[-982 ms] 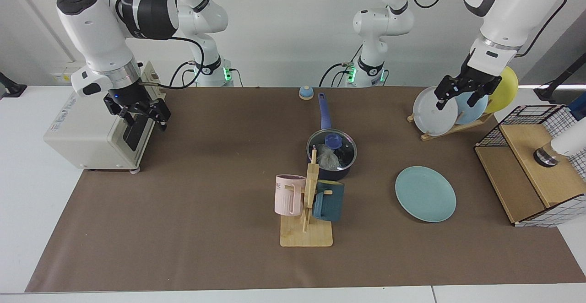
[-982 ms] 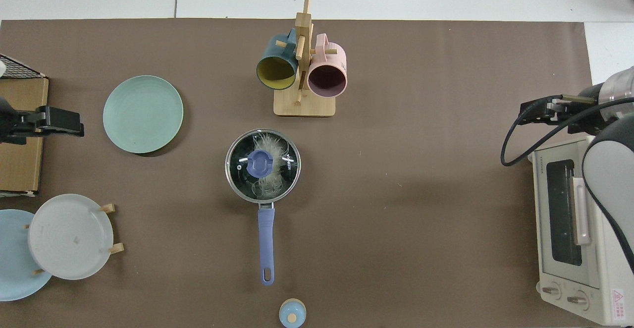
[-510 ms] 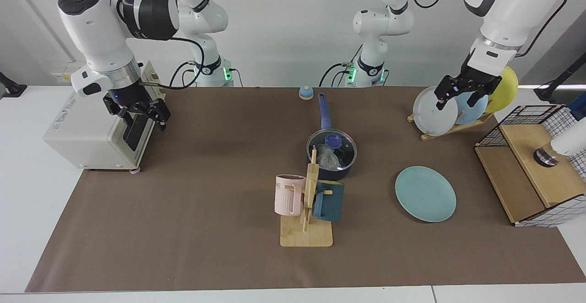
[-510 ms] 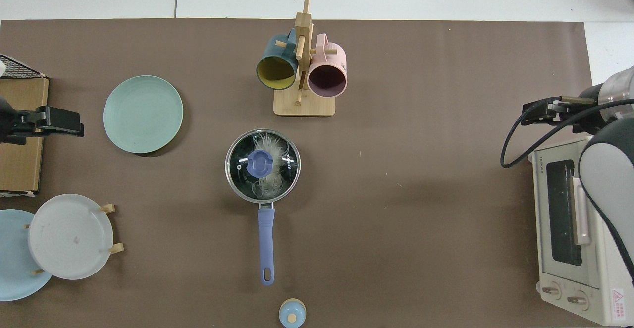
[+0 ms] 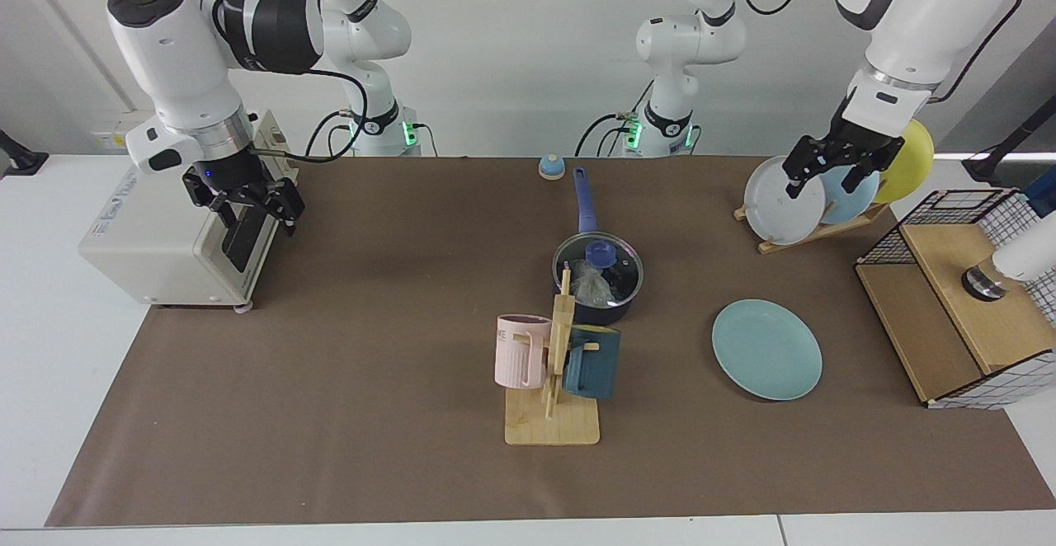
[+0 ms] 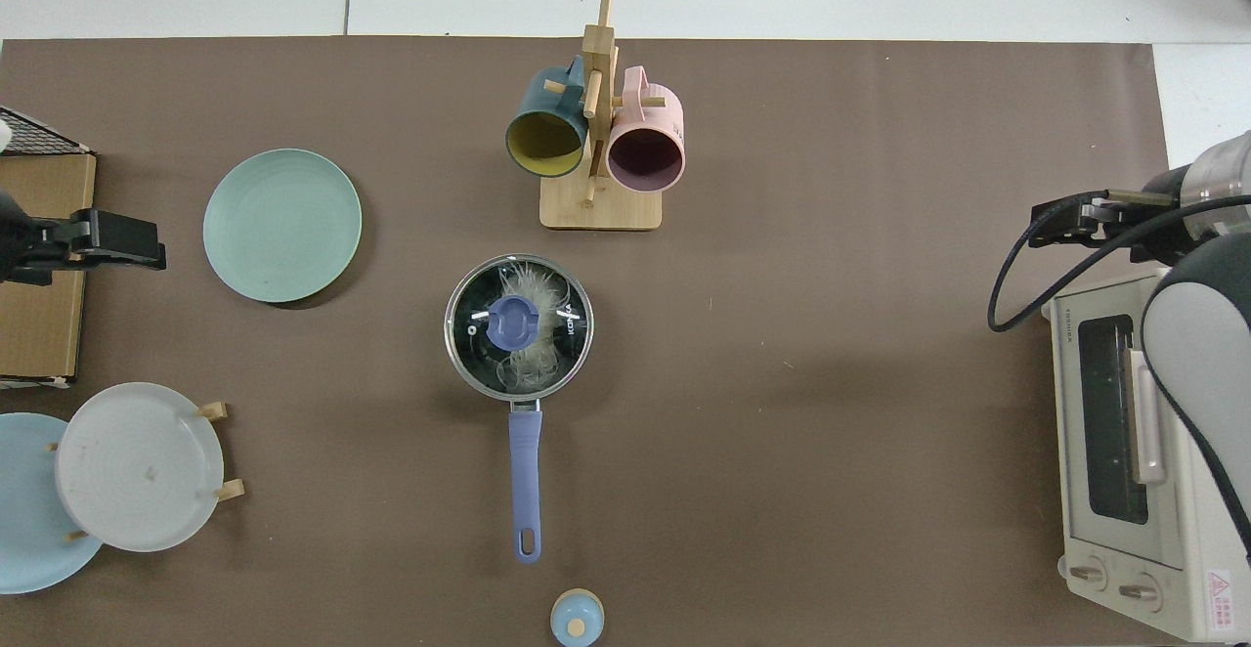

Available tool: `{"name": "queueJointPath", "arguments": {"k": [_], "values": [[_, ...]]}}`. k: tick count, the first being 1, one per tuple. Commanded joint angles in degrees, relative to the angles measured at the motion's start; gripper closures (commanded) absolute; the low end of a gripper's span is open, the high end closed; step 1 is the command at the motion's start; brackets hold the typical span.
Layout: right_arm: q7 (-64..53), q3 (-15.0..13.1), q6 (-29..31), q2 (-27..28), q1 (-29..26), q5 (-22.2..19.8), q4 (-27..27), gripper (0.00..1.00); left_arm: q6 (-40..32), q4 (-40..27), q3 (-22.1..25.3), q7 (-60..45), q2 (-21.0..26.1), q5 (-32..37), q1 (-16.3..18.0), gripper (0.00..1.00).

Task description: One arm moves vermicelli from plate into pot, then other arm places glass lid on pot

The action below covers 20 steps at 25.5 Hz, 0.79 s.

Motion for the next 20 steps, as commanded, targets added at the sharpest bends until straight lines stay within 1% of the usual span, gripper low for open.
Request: {"name": "queueJointPath", "arguments": {"k": [1, 20], "values": [[-2.0, 0.6, 0.4, 0.2, -0.9, -0.3, 0.2, 0.00, -1.1, 0.0, 0.7, 0.6, -0.6, -0.3, -0.7, 0.00], [-2.1, 0.6, 0.2, 0.2, -0.9, 0.4, 0.2, 0.00, -1.1, 0.1, 0.7, 0.6, -0.7, -0.3, -0.8, 0.00]]}}
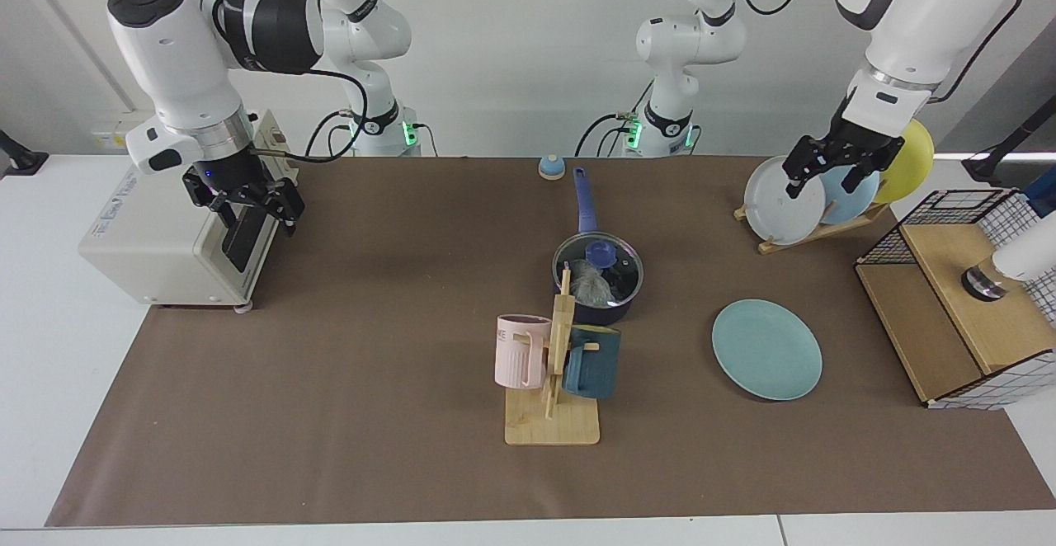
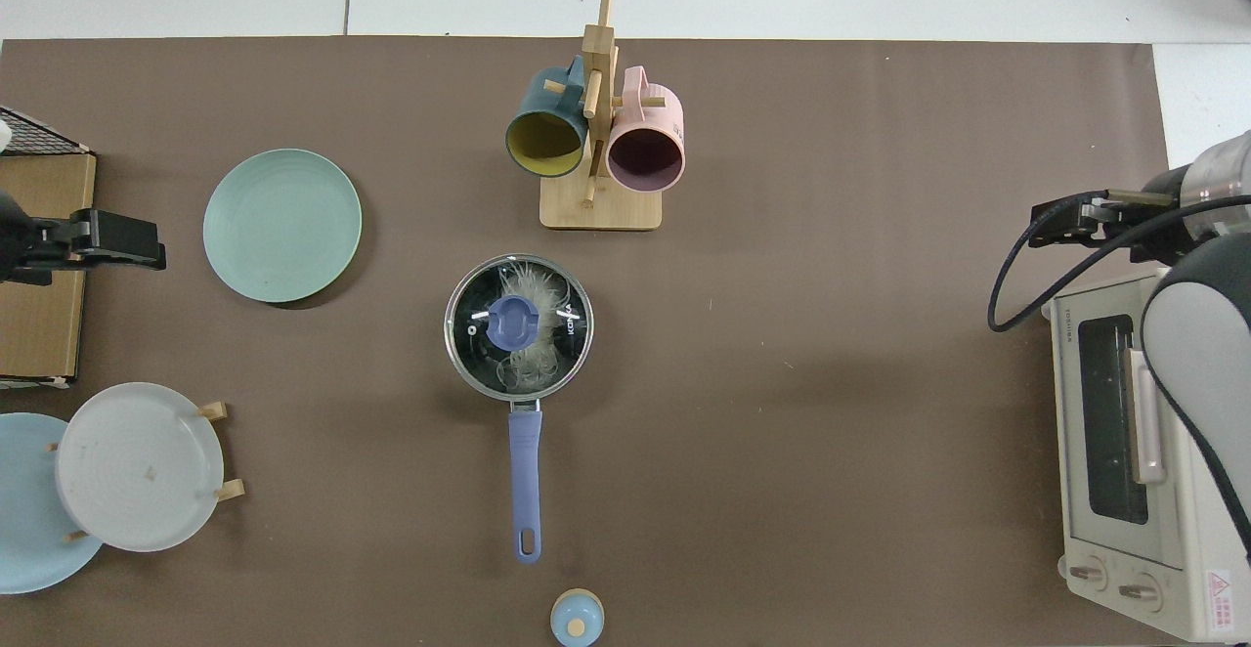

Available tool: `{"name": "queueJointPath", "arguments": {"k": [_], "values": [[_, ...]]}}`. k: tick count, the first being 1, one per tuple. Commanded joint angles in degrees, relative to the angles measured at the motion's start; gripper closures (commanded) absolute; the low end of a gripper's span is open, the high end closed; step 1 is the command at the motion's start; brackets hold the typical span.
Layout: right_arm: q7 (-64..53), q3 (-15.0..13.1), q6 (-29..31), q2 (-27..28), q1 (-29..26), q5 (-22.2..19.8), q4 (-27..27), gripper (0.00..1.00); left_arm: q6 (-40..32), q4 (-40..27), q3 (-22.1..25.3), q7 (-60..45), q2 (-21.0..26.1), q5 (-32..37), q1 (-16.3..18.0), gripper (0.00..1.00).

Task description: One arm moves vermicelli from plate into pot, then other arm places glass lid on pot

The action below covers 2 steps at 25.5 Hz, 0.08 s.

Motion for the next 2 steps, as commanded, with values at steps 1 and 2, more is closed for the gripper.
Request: {"name": "queueJointPath", "arguments": {"k": [1, 2], "values": [[-2.1, 0.6, 0.2, 0.1, -0.9, 0.4, 0.2, 0.00, -1.1, 0.1, 0.7, 0.6, -0.6, -0.3, -0.8, 0.00], [-2.1, 0.6, 0.2, 0.1, -0.9, 0.4, 0.2, 0.00, -1.1, 0.0, 0.7, 0.6, -0.6, -0.3, -0.8, 0.00]]}}
